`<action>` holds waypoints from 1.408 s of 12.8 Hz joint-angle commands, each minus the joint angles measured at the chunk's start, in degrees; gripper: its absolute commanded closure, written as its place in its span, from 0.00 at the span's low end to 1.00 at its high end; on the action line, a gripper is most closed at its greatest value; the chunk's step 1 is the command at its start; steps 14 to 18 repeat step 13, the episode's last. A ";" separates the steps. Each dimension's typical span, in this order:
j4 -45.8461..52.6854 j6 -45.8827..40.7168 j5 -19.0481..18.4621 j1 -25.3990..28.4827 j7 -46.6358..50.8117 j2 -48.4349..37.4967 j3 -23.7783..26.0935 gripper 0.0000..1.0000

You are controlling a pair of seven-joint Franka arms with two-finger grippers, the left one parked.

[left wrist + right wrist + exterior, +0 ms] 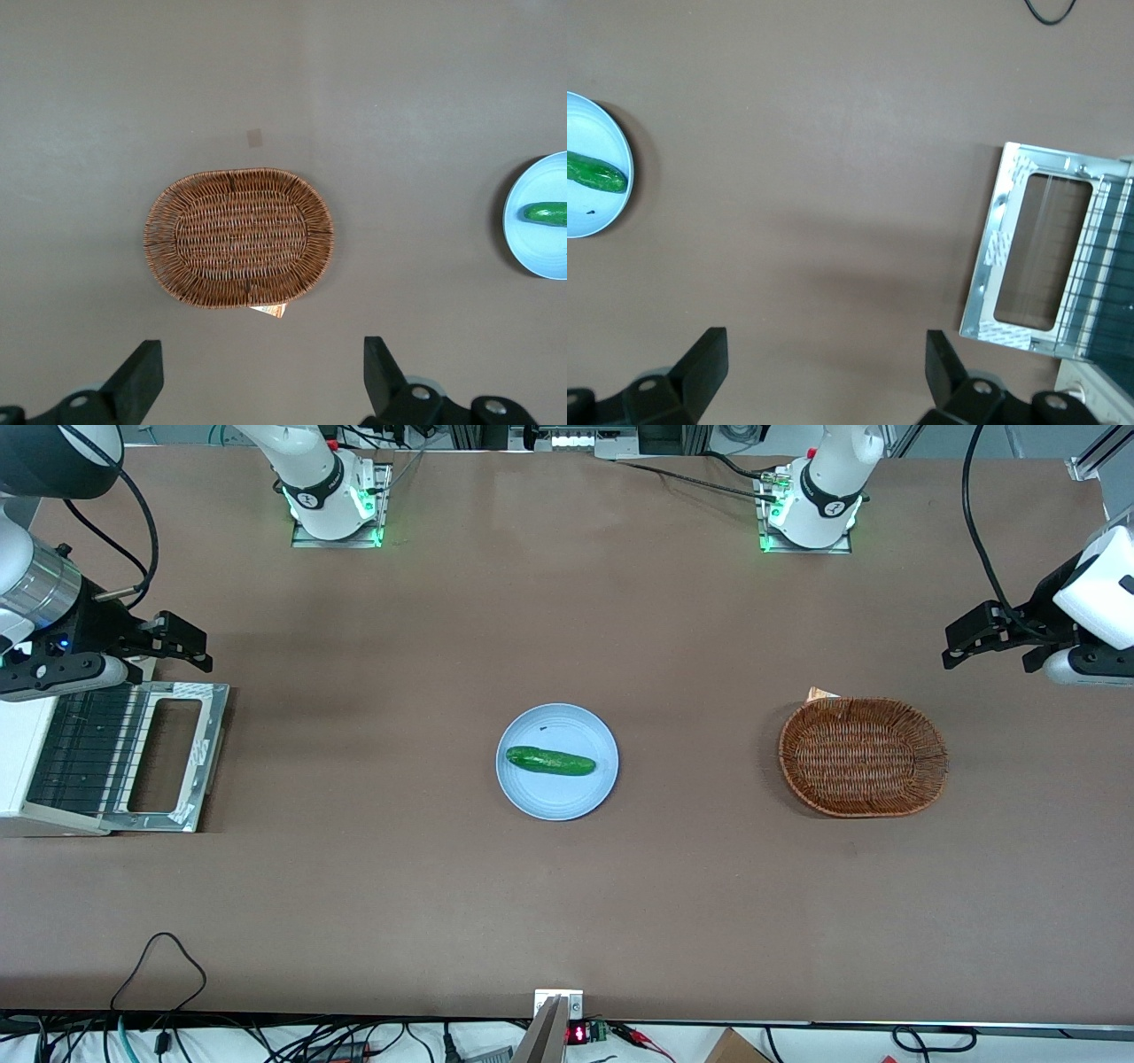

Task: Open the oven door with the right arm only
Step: 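Open the right gripper and lift it away from the open door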

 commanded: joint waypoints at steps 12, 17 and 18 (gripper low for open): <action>0.38 -4.73 0.47 -2.41 1.40 -0.57 1.58 0.01; 0.47 -4.73 0.47 -2.50 1.32 -0.49 1.49 0.01; 0.47 -4.73 0.47 -2.50 1.32 -0.49 1.49 0.01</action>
